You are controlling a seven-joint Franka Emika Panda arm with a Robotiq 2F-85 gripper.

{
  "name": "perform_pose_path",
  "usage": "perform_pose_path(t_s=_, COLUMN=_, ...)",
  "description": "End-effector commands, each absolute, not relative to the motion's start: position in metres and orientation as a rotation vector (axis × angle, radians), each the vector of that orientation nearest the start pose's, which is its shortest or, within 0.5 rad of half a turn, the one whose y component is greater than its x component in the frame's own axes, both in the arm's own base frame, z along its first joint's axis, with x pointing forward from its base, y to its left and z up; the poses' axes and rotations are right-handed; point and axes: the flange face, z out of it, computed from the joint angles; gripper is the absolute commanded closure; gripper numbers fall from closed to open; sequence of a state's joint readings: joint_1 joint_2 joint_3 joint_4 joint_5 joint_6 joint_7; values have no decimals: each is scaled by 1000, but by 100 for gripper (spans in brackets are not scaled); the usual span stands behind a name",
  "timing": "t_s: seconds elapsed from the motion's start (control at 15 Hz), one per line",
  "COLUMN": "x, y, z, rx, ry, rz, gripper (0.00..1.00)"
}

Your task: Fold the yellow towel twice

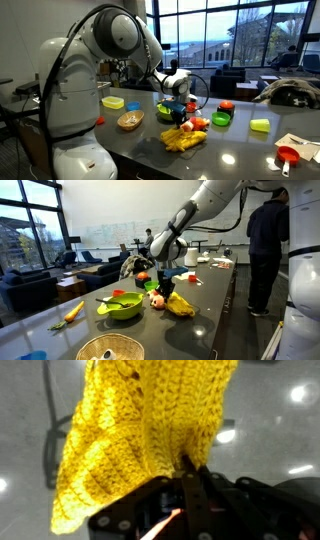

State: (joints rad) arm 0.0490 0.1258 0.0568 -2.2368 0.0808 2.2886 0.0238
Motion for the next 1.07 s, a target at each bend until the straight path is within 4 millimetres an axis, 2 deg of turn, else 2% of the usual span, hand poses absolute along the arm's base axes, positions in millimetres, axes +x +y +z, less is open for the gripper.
perform_pose_path(t_s=0.0, x=537, y=46, z=305, rx=-3058, ry=-22, rz=97, gripper=99)
perform_pose_path(t_s=0.13, x=539, y=37, z=299, rx=-3064, ry=23, rz=108, gripper=99)
perform_pose_path(t_s=0.6, x=551, y=-22, z=280, rx=-3034, ry=230, rz=114, gripper=99)
perform_pose_path(t_s=0.93, x=551, y=-30, z=283, rx=-2991, ry=274, rz=106, gripper=99)
perform_pose_path(t_s=1.0, x=549, y=-29, z=284, rx=-2981, ry=257, rz=111, gripper=70)
